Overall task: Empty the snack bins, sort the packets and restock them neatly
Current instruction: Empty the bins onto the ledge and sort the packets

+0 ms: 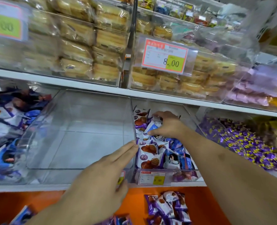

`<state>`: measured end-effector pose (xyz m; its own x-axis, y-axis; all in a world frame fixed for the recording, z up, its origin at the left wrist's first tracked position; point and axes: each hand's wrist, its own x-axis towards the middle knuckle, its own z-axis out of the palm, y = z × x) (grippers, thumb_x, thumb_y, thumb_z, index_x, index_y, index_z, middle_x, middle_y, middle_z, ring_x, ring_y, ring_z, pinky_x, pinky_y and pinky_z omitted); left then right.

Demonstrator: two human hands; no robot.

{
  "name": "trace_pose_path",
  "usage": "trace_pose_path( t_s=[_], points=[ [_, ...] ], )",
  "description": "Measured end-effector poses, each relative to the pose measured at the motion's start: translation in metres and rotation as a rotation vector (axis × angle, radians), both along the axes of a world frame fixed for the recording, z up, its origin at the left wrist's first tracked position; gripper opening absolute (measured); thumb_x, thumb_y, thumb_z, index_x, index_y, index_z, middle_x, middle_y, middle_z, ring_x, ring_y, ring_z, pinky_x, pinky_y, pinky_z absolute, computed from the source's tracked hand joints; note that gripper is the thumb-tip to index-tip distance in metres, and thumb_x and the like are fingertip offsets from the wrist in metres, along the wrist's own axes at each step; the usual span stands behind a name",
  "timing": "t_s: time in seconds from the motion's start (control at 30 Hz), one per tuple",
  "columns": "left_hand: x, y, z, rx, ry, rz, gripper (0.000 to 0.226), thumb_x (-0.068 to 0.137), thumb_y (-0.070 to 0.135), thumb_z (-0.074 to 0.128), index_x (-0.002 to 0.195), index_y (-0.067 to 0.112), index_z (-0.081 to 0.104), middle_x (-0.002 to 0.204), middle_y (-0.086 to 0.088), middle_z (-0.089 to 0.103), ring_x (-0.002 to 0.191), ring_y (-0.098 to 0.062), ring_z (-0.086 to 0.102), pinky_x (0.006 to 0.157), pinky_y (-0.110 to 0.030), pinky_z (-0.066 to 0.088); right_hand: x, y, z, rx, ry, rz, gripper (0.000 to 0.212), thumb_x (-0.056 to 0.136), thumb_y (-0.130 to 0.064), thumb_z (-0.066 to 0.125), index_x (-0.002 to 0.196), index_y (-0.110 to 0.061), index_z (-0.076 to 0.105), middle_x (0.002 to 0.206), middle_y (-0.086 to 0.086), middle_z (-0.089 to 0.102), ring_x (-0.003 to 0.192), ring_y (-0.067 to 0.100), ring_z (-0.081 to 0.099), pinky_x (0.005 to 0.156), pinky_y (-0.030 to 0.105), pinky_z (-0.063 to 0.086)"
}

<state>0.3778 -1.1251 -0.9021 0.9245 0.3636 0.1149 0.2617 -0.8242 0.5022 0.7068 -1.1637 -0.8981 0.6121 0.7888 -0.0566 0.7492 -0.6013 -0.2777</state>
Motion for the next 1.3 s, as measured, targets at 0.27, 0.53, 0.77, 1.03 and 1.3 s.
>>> trace_pose_path(
  t_s=[0.27, 0.53, 0.77, 1.03, 1.3],
  points=[
    [-0.007, -0.001, 0.006, -0.033, -0.022, -0.034, 0.090, 0.099, 0.035, 0.056, 0.154, 0.063, -0.011, 0.152, 0.052, -0.017, 0.146, 0.011, 0.020, 0.117, -0.013, 0.023, -0.040, -0.048, 0.035, 0.288, -0.036, -0.002, 0.086, 0.076, -0.054, 0.090, 0.149, -0.030, 0.053, 0.150, -0.004, 0.054, 0.130, 0.017, 0.057, 0.098, 0.028, 0.051],
    [-0.022, -0.007, 0.022, -0.500, -0.269, 0.131, 0.049, 0.092, 0.028, 0.072, 0.132, 0.049, 0.052, 0.134, 0.026, 0.054, 0.116, 0.010, 0.057, 0.096, -0.024, 0.054, -0.168, -0.123, 0.080, 0.563, 0.507, 0.020, 0.051, 0.076, -0.021, 0.095, 0.107, -0.046, 0.063, 0.092, -0.038, 0.071, 0.087, -0.018, 0.067, 0.074, 0.008, 0.052],
    [-0.062, -0.023, 0.055, -1.135, -0.249, -0.076, 0.056, 0.092, 0.003, 0.074, 0.128, 0.044, 0.062, 0.126, 0.010, 0.072, 0.110, -0.019, 0.073, 0.084, -0.037, 0.062, -0.238, -0.142, 0.045, 0.621, 0.885, -0.065, 0.073, 0.067, -0.042, 0.098, 0.131, -0.033, 0.063, 0.127, -0.001, 0.074, 0.120, 0.024, 0.070, 0.096, 0.047, 0.059],
    [-0.074, -0.029, 0.041, -1.132, -0.220, 0.062, 0.055, 0.082, 0.006, 0.084, 0.129, 0.024, 0.061, 0.116, -0.004, 0.073, 0.097, -0.032, 0.077, 0.080, -0.053, 0.064, -0.253, -0.151, 0.033, 0.591, 1.186, -0.084, 0.021, 0.099, -0.014, 0.067, 0.110, -0.024, 0.081, 0.098, -0.002, 0.078, 0.068, 0.008, 0.071, 0.056, 0.023, 0.055],
    [-0.053, -0.037, 0.016, -0.996, -0.119, 0.206, 0.050, 0.080, 0.015, 0.087, 0.122, 0.026, 0.064, 0.114, 0.001, 0.076, 0.091, -0.023, 0.078, 0.069, -0.045, 0.064, -0.196, -0.179, 0.028, 0.402, 0.699, -0.181, 0.012, 0.089, -0.024, 0.084, 0.100, -0.027, 0.080, 0.096, -0.003, 0.081, 0.090, 0.029, 0.076, 0.083, 0.045, 0.060]
  ],
)
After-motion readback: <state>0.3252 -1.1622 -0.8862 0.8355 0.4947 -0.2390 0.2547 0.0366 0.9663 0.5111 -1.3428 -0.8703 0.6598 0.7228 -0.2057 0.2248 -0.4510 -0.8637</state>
